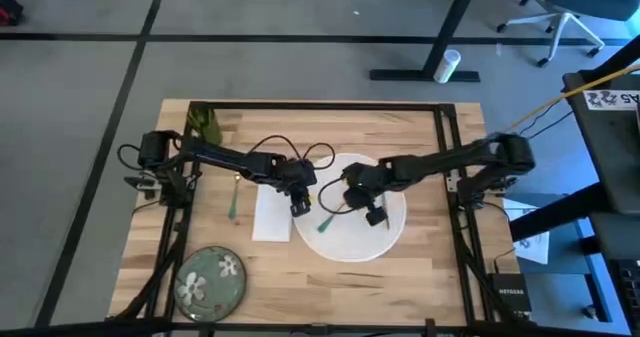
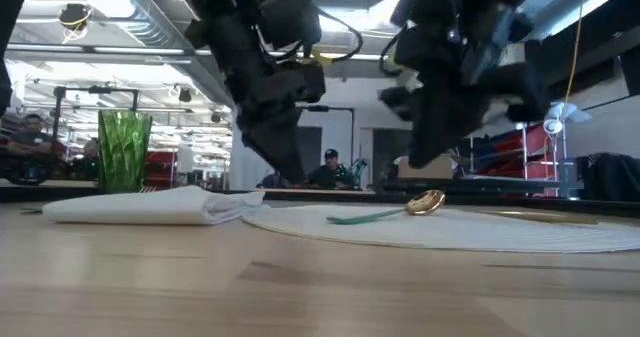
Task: Set table place
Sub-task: Put the green spoon on the white table mat to right of the gold table knife
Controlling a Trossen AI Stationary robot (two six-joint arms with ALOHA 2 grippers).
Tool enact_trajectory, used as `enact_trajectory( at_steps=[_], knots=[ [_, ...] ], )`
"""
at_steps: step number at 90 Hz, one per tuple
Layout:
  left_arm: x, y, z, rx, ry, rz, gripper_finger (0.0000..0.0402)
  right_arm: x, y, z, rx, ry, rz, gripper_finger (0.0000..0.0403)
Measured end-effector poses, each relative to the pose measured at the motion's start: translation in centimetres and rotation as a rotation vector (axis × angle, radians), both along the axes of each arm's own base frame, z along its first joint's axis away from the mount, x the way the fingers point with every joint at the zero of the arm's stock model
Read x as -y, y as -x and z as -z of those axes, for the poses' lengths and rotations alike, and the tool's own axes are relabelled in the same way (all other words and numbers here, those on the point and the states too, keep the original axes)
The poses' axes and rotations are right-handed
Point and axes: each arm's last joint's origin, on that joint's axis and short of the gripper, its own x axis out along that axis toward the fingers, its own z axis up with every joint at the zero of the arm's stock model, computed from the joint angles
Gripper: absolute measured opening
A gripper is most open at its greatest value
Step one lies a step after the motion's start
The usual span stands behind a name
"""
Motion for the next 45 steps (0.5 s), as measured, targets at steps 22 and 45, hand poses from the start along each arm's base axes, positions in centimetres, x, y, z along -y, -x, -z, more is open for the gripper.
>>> enact_trajectory(
  at_steps=[22, 45],
  knots=[
    [0.0, 0.6, 0.7, -0.031, -0.005, -0.005, 0.0088, 0.0, -0.8, 1.1, 0.007, 0.014, -0.062, 0.0076],
    [0.0, 0.6, 0.8, -0.036, -0.006, -0.006, 0.0088, 0.9, -1.1, 2.1, -0.007, 0.048, -0.071, 0.0088]
  ],
)
